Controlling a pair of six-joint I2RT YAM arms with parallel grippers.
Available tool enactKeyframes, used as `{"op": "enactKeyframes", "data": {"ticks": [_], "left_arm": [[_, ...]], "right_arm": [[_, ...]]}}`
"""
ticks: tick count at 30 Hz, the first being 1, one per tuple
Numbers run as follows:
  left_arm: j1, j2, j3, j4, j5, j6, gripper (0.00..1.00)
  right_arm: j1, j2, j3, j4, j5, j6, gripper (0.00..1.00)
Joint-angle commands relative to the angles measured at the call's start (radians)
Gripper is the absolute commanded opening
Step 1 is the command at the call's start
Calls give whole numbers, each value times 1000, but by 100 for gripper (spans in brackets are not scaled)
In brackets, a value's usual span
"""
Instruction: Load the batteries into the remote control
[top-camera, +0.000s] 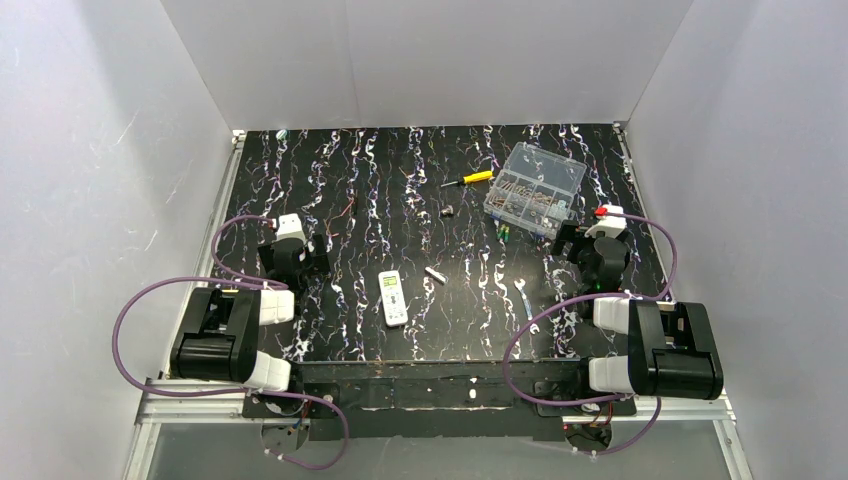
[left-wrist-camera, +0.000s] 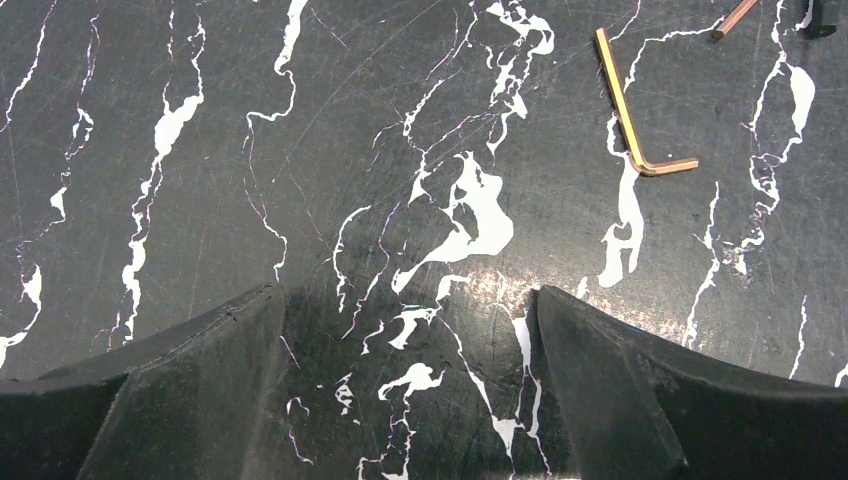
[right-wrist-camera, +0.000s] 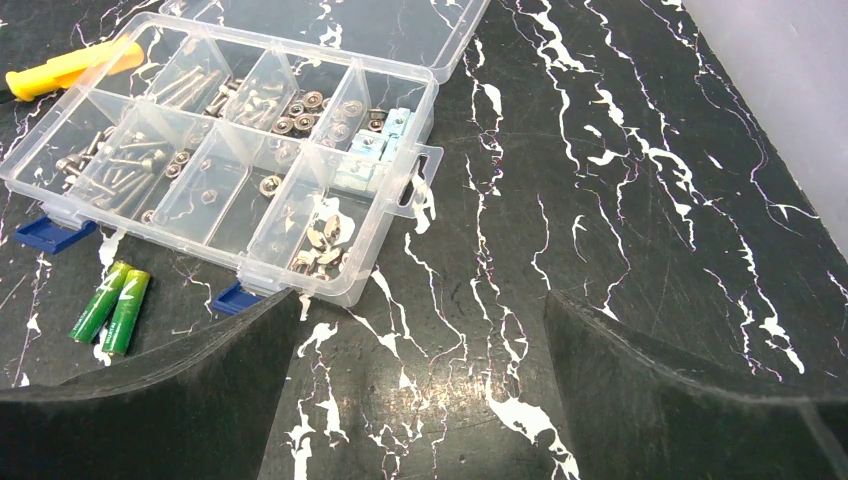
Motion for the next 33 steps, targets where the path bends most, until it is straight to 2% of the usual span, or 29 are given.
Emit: {"op": "enactKeyframes", "data": {"ticks": [1,18,20,24,26,30,33], "left_arm": [[4,39,-36,-199,-15,42,99],[-2,20,-35,-216,-45,48,99],[-8,-22,-24,-260,-30,67,99],[-39,-161,79,-563,-141,36,99],[-47,-218,135,-722,-205,-47,99],[-49,-349,230,-1008,-169,-213,100],[-49,-426,316,-1200,-154,-266,99]], "right_arm": [[-2,-9,16,50,3,-8,100],[-1,-29,14,59,-11,-18,100],[-1,-87,42,-48,-30,-23,100],[-1,-187,92,-235,-15,9,100],[-1,-243,120,-338,-34,28,100],[-1,-346,162,-437,-60,120,100],[-1,-382,293,-687,-7,272,100]]}}
